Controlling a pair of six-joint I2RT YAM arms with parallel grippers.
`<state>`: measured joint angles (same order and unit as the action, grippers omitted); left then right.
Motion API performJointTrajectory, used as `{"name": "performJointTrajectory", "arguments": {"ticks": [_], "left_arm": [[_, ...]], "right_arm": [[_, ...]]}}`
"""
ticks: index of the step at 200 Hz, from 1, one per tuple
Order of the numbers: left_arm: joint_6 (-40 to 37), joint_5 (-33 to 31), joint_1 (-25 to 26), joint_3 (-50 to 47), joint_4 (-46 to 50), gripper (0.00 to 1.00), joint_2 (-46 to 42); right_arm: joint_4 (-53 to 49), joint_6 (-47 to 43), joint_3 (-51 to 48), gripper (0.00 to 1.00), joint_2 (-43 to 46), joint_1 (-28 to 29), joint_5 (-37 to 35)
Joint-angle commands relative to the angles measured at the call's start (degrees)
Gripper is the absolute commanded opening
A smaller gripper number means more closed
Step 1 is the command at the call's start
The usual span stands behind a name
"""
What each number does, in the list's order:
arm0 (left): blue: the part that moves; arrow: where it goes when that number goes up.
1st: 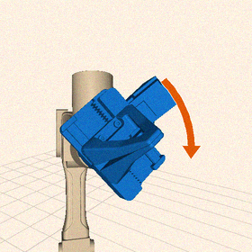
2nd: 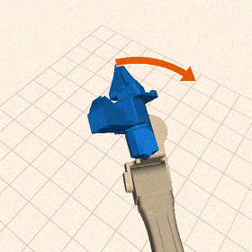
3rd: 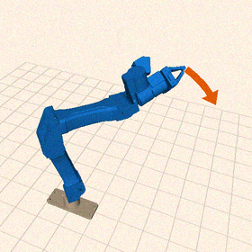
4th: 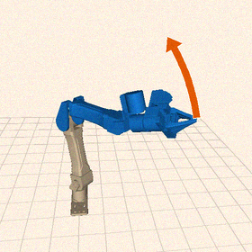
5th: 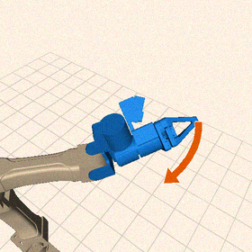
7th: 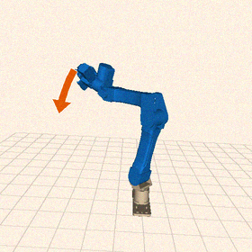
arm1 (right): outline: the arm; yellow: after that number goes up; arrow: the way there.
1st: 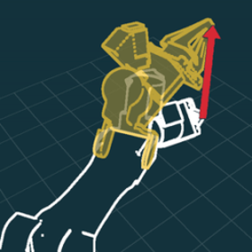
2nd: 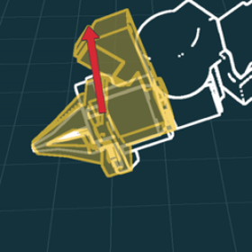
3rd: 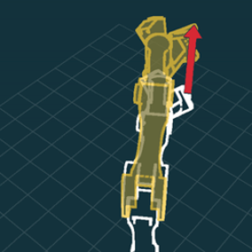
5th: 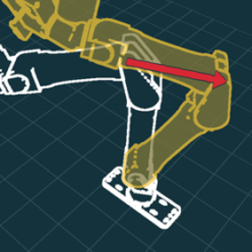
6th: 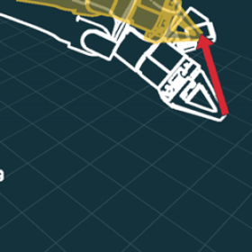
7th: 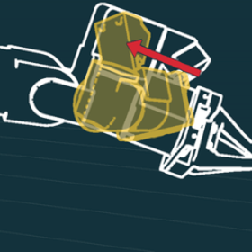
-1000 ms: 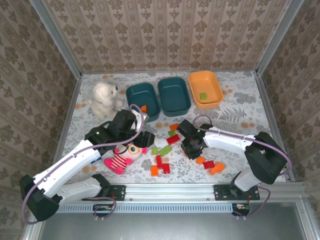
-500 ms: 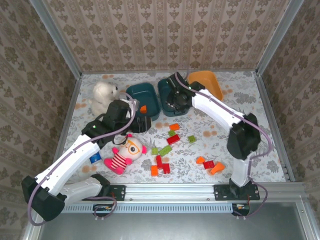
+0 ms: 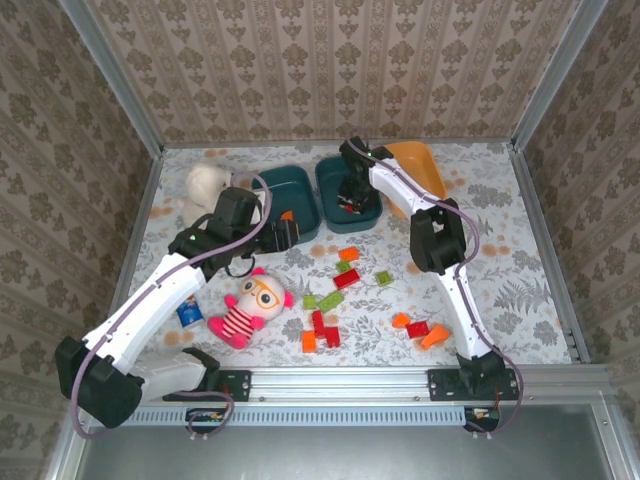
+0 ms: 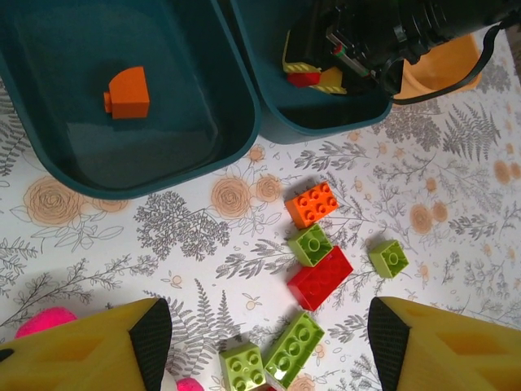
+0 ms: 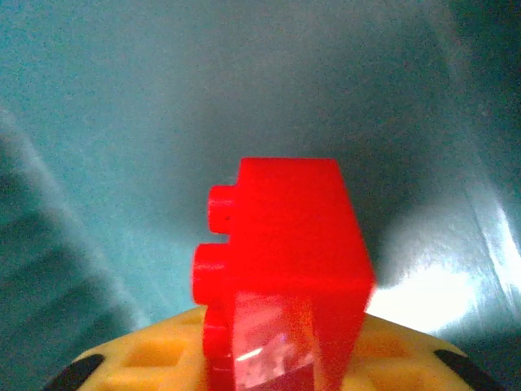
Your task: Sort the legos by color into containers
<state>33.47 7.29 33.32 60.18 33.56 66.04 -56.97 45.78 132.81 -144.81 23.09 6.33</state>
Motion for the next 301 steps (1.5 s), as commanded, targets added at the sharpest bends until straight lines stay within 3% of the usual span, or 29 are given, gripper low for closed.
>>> {"name": "performJointTrajectory", "arguments": {"ticks": [1,35,72,133,172,200,232,262,301], "left_arm": [[-0.04,0.29,0.32,-0.34,2.07,0.68,0.32],[-1.84,-0.06,2.61,-1.32,3.76,0.68,0.49],[-4.26,-1.31,7.58,-2.69,4.58,0.67,1.55],[-4.19,-3.84,16.39,-4.02,8.67,0.65,3.44],[4.47,-5.43,24.0,-8.08,11.1,0.63,0.5],[11.33,-8.84,33.03,-12.87,12.62,0.62,-1.82],[19.35,-12.33,41.47,-16.63,11.08,0.64,-0.11],[24.65,-13.63,43.89,-17.12,8.54,0.66,5.38],[27.87,-13.71,44.72,-16.34,4.92,0.67,10.89]], "right_arm": [[-4.67,-1.89,4.82,0.44,-0.96,0.05,2.55],[-3.55,-3.52,5.35,0.61,4.41,0.43,2.82],[0.75,-7.83,-0.18,0.59,16.5,1.97,0.78],[25.62,-12.86,-47.22,0.58,54.05,6.93,-1.12],[27.25,-12.72,-67.48,0.58,71.2,11.28,1.33],[26.49,-10.93,-76.27,0.59,78.27,12.87,5.74],[26.7,-11.72,-82.04,0.69,83.69,14.44,13.81],[26.56,-11.33,-86.22,0.79,88.38,14.44,17.15],[23.22,-11.2,-87.27,0.8,90.66,14.26,16.81]]}}
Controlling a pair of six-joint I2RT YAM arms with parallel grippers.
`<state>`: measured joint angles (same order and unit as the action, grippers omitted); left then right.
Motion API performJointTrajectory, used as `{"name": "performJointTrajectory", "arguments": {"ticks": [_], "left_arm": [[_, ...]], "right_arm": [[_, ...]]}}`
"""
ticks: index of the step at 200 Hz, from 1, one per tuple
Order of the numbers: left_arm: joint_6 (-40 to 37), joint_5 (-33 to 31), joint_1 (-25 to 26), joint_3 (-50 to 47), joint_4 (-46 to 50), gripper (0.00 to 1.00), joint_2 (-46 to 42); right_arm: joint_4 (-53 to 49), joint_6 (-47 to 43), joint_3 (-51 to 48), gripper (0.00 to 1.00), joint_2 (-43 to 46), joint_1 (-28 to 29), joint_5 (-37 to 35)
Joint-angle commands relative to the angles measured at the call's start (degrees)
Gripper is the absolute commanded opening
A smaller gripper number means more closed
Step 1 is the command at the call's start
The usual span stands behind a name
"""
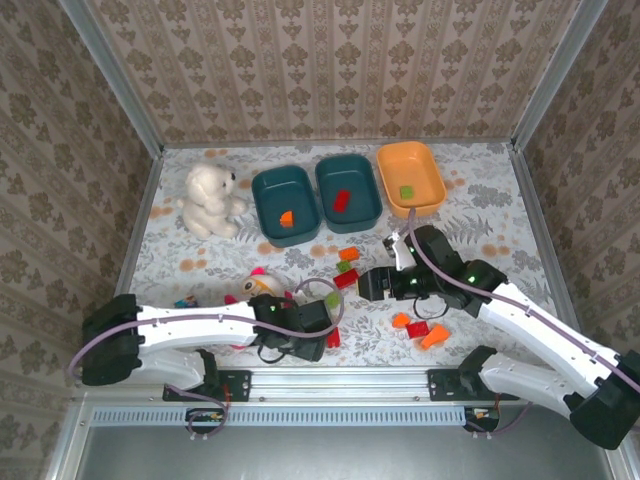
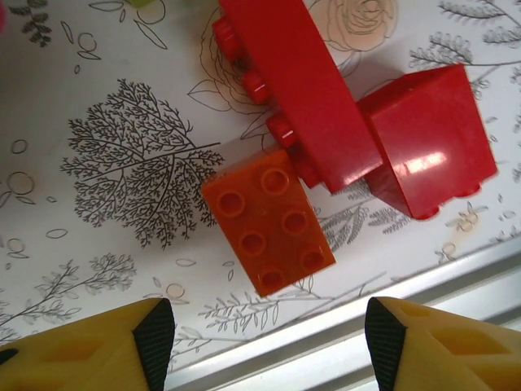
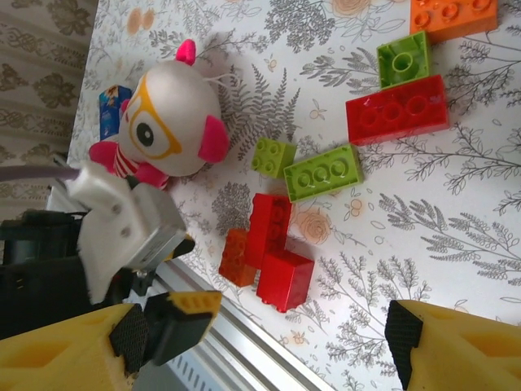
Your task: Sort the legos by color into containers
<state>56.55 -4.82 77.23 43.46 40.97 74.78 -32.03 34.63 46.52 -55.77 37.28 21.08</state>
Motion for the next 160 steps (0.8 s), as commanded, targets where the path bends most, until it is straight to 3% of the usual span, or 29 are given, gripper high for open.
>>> {"name": "performJointTrajectory", "arguments": {"ticks": [1,63,121,160], "left_arm": [[4.83,-1.55,0.81,0.39,-2.53,0.67,2.22],[7.78,-0.97,0.94,-0.35,-6.12,0.66,9.05],[7.74,-2.13,0.6,-1.02,-7.92,0.44,12.12],[7.59,-4.6,0.73,2.04,-1.95,0.29,11.81]], "right_arm": [[-1.72,-0.07,-0.99,0.8,1.62,0.08,2.05],[-1.93,0.96,-0.38,0.8,2.04,-0.41,1.88],[-1.86,2.2,-1.0,0.8,3.29,-2.89,4.08],[0.45,2.72,-0.65,0.78,2.55,-4.29,8.0]]}}
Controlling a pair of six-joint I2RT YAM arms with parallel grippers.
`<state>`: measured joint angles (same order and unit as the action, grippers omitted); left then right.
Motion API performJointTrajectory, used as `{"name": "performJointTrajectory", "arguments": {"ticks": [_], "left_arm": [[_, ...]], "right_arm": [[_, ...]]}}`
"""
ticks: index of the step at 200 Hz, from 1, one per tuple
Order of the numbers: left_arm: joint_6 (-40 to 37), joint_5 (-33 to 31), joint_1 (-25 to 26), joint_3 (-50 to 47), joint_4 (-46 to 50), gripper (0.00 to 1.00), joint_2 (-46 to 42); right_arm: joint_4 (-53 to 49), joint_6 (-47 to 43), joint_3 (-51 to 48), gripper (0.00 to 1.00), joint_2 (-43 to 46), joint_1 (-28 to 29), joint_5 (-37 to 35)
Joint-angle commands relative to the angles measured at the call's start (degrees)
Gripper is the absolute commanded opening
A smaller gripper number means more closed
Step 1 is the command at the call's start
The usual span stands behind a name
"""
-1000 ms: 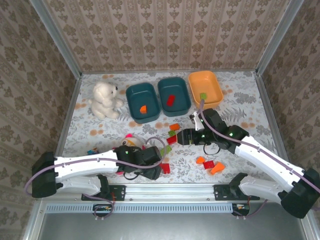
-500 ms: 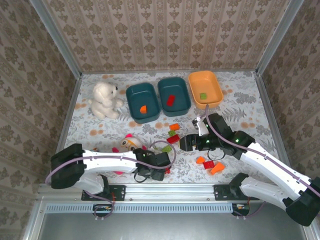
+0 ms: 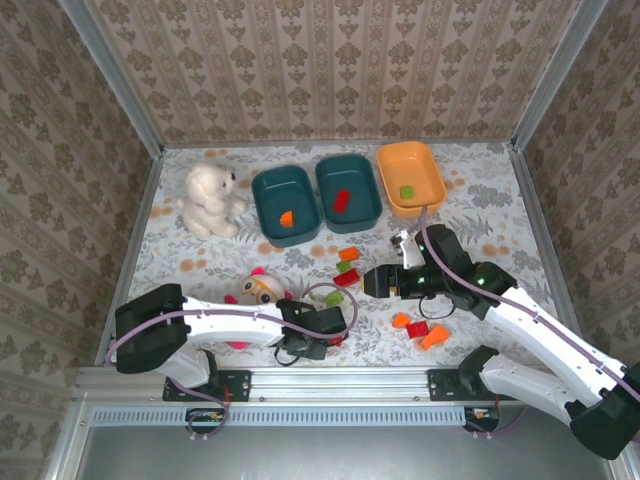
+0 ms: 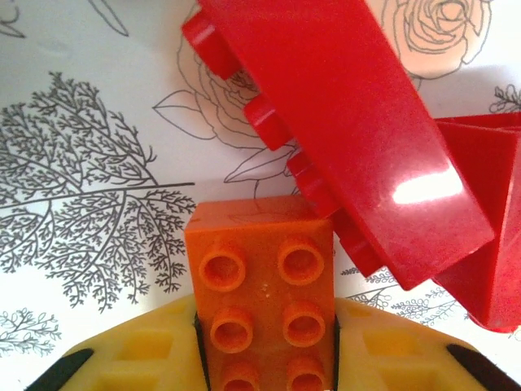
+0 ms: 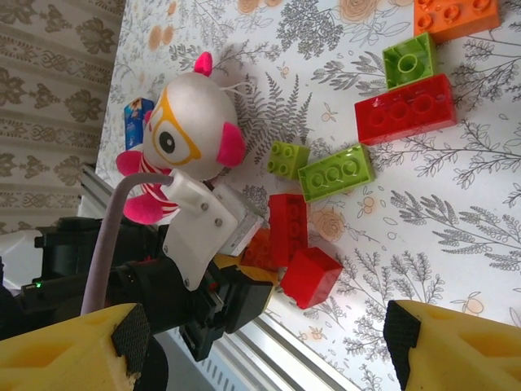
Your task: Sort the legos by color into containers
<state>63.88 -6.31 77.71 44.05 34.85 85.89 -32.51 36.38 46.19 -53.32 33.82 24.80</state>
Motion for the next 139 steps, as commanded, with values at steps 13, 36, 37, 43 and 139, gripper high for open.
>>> {"name": "performJointTrajectory", "arguments": {"ticks": [13,36,37,43,139], "left_arm": [[0.77,-4.3,0.42,2.9,7.98,0.28,-1.07],[1.1,-7.28,0.09,6.81,15.48,0.28,-6.04],[1.09,-7.43,0.04,7.04,15.98,0.28,-6.2],[0.84,-8.23,-0.46,8.38,17.8,0.27,-7.64],[-27.75,1.07,-38.95,34.83,18.63,0.26,-2.31]], "right_arm": [[1.44,0.85,0.43,0.78,0.01,-1.57,6.71],[1.1,0.02,3.36,0.78,0.19,-3.86,11.05],[1.03,-0.03,3.46,0.78,0.21,-3.99,11.27],[0.65,-0.23,4.5,0.78,0.21,-4.64,12.25],[6.91,1.54,25.36,0.78,-15.53,-9.88,-1.06]]}}
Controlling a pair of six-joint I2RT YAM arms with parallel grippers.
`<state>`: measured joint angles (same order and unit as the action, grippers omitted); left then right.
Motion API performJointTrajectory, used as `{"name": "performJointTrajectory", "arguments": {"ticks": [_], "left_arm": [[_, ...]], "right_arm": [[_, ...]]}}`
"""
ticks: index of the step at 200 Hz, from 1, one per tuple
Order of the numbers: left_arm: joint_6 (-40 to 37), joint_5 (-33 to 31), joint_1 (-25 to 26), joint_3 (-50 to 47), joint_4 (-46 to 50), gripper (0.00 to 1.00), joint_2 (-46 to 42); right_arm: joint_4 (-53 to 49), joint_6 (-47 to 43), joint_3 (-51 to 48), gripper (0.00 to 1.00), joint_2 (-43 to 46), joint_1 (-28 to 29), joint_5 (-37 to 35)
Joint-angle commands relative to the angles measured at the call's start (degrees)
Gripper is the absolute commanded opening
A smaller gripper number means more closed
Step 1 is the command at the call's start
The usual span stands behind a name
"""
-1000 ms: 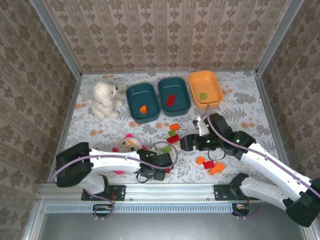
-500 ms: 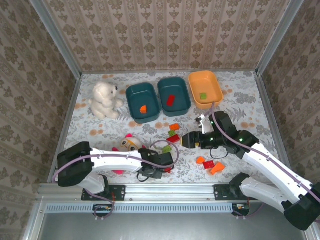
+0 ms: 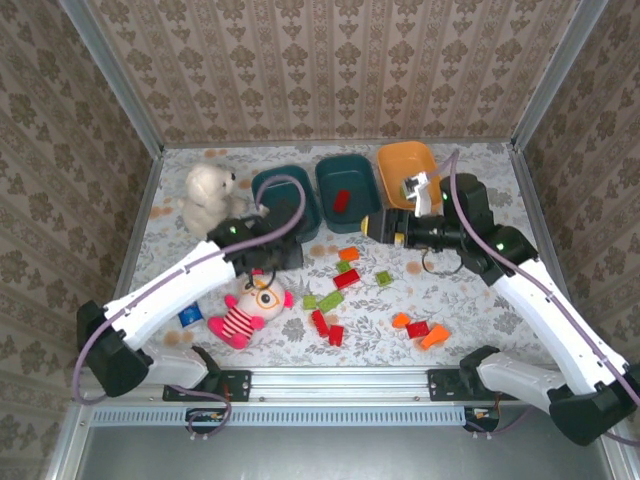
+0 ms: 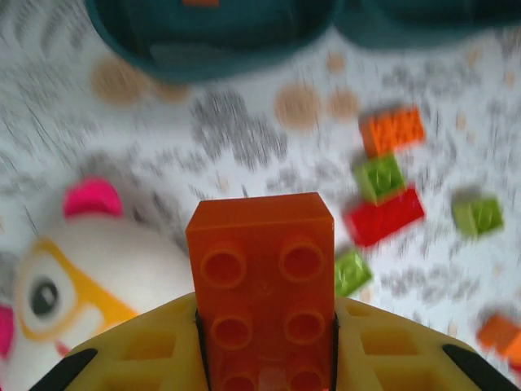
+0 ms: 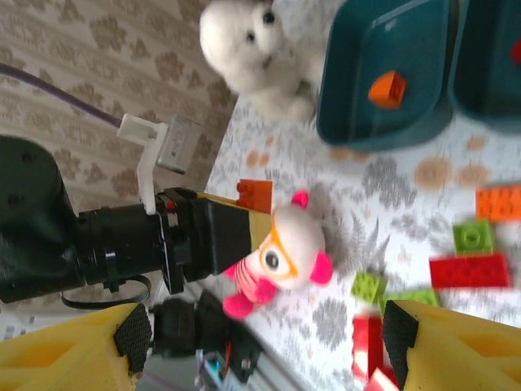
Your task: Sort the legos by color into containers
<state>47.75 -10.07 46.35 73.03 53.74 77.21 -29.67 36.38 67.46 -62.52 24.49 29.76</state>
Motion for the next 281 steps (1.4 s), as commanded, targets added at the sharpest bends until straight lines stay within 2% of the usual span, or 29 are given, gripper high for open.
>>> {"name": "performJointTrajectory", "arguments": {"ticks": [1,30,51,91,133,165,197,221,267,281], "left_arm": [[-11.89,4.94,-7.85,6.18,-0.32,0.26,6.72],[-15.89,9.27,-15.77,14.6,-3.87,0.26,17.78],[-16.7,12.74,-18.88,20.4,-5.66,0.26,26.06],[-16.27,19.87,-19.83,29.48,-6.23,0.26,39.5],[-13.67,23.25,-21.39,33.21,-6.9,0.26,47.13],[-12.35,24.24,-21.65,32.01,-7.63,0.29,48.8],[-12.33,25.37,-21.65,32.24,-8.21,0.46,48.42],[-12.44,25.1,-21.66,32.44,-8.0,0.52,46.75],[-12.41,23.67,-21.65,30.68,-8.15,0.57,39.5],[-13.11,23.05,-21.19,28.56,-8.87,0.59,35.72]], "right_arm": [[4.04,1.56,4.31,0.78,-6.62,-0.61,-6.16],[3.29,2.03,10.25,0.77,-14.2,-0.67,-9.85],[2.65,2.27,12.68,0.77,-18.3,-1.0,-10.12],[3.05,3.59,13.3,0.77,-21.67,-1.29,-9.54],[2.3,3.87,12.39,0.77,-22.63,-1.71,-9.81],[1.72,4.22,12.61,0.76,-23.62,-1.92,-9.62],[0.56,4.23,12.51,0.76,-24.21,-1.98,-9.93],[-0.8,4.02,12.29,0.76,-24.03,-1.92,-11.09],[-11.8,4.83,12.45,0.73,-22.32,-1.55,-16.6],[-17.86,7.34,12.62,0.68,-21.92,-1.55,-20.19]]}}
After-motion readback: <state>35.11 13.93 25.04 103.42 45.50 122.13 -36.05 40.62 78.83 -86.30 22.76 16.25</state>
